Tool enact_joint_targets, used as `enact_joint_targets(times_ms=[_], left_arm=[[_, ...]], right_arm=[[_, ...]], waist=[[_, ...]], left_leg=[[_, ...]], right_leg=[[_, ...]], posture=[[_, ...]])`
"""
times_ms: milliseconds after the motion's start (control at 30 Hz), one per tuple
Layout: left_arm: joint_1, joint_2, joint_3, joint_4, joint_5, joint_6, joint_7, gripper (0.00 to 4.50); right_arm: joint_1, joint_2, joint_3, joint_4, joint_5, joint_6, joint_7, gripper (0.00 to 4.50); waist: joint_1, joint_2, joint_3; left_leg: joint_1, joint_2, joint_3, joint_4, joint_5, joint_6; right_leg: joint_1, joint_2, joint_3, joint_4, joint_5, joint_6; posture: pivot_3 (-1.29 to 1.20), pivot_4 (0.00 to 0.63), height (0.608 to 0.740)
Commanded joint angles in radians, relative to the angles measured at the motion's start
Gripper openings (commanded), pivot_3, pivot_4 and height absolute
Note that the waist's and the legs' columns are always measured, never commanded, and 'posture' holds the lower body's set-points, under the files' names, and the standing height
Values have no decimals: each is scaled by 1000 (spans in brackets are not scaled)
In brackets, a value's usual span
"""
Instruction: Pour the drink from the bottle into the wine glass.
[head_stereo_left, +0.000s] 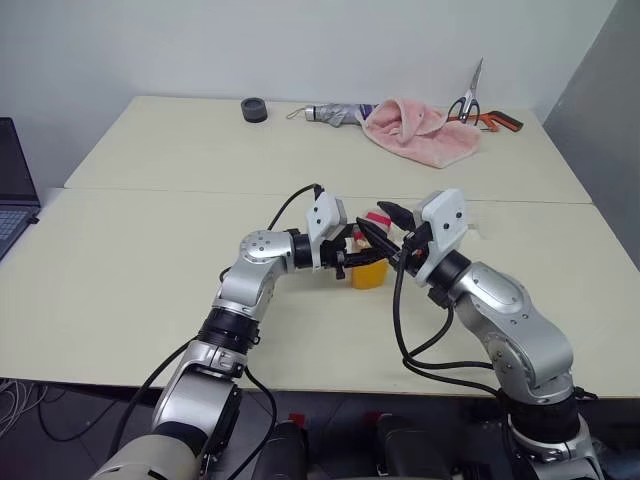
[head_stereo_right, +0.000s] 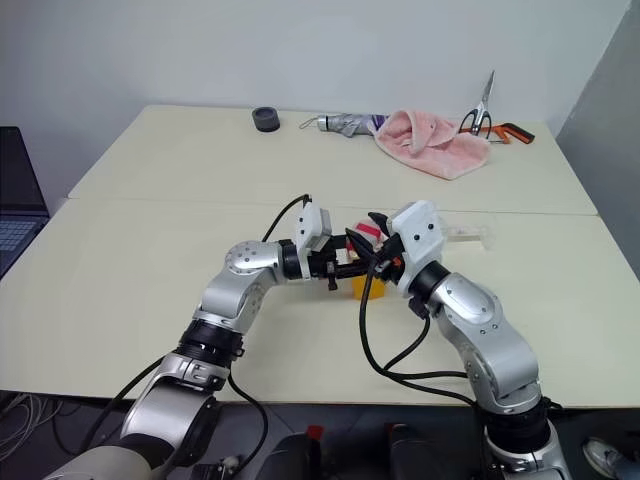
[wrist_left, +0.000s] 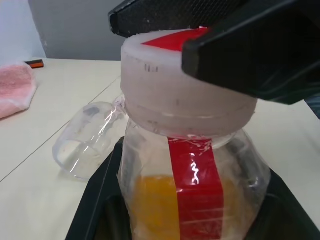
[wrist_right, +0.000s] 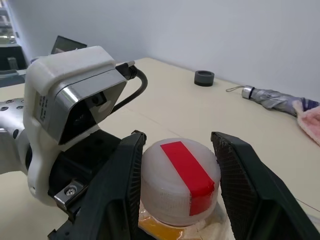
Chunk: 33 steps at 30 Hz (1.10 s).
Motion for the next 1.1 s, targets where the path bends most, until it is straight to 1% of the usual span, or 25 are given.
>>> enact_joint_targets(times_ms=[33,67,133,167,233,267,367,400,467,500,600,667,733,800,867,967,1100], left_arm=[[-25,13,12,-32,-16,5,-18,1874],[-33,20,14,-41,-28,16,-37,1874],[-46,33,16,-54,-49,31,-72,1872],[-51,38,17,-58,-55,37,-86,1871],[-65,51,25,-67,-76,57,-123,1871],[-70,54,30,-68,-82,66,-132,1870],[-73,60,41,-68,-83,75,-137,1870],[-72,61,44,-69,-83,78,-133,1870],[-66,63,49,-75,-81,82,-124,1870],[-62,63,50,-78,-79,83,-118,1870],[-53,64,53,-76,-71,76,-99,1870],[-52,63,54,-70,-68,71,-92,1870],[-53,60,55,-63,-65,66,-91,1870],[-56,55,51,-50,-56,53,-94,1870],[-62,51,46,-35,-48,40,-97,1870],[-68,49,40,-20,-39,23,-104,1870],[-73,44,33,3,-26,-3,-112,1869]], right_arm=[[-64,-60,15,58,70,-65,202,1807],[-114,-112,16,129,84,-92,319,1807],[-200,-199,26,261,98,-134,508,1807],[-234,-230,33,316,100,-149,575,1807],[-333,-260,15,482,110,-150,657,1807],[-361,-269,-1,527,130,-129,682,1807],[-375,-290,-32,558,160,-113,719,1807],[-365,-283,-55,548,163,-119,689,1807],[-331,-267,-111,495,179,-120,610,2551],[-308,-264,-136,450,193,-108,576,2841],[-207,-244,-177,245,237,-41,461,3853],[-138,-232,-179,110,259,10,386,3898],[-81,-208,-157,7,244,38,301,3898],[-47,-149,-81,-50,126,32,156,3898],[-39,-88,-19,-61,25,21,33,3898],[-57,-33,7,-41,-45,4,-46,3898],[-71,8,14,-11,-74,-12,-76,3898]], waist=[[0,0,0],[-2,0,0],[-4,1,1],[-6,1,1],[-6,1,1],[-7,1,1],[-5,1,1],[-3,1,2],[-1,1,2],[0,1,2],[3,1,2],[3,1,2],[3,1,2],[0,1,2],[-3,1,2],[-3,2,2],[-2,2,2]], left_leg=[[0,0,0,0,0,0],[0,0,0,0,0,0],[1,0,1,0,0,0],[1,0,1,0,0,0],[1,1,1,-1,0,0],[1,1,0,-1,0,0],[0,1,0,-1,0,0],[0,1,0,-1,0,1],[-1,1,0,-1,0,1],[-2,1,0,-1,0,1],[-3,2,-1,-1,0,1],[-3,2,-1,-1,0,1],[-3,1,-1,-1,0,1],[-2,1,-1,-1,0,0],[-1,1,0,-1,0,0],[0,1,0,-1,0,0],[0,1,0,0,0,0]], right_leg=[[0,0,0,0,0,0],[0,0,0,0,0,0],[0,0,0,0,0,0],[0,0,0,0,0,0],[0,1,0,0,0,0],[0,2,0,0,0,0],[0,2,-1,0,0,-1],[0,1,-1,-1,0,-1],[-1,0,-1,-2,0,-1],[-1,-1,-1,-2,0,-1],[-1,-3,-1,-3,0,-1],[-1,-3,-1,-2,0,-1],[-1,-3,-1,-2,0,0],[-1,-2,-1,-2,0,0],[-1,-1,0,-1,0,0],[-1,1,1,2,0,0],[-1,1,0,1,0,0]], posture=[[0,150,740],[0,150,740],[0,150,740],[0,150,740],[0,150,740],[0,150,740],[0,150,740],[0,150,740],[0,150,740],[0,150,740],[0,150,740],[0,150,740],[0,150,740],[0,150,740],[0,150,740],[0,150,740],[0,150,740]])
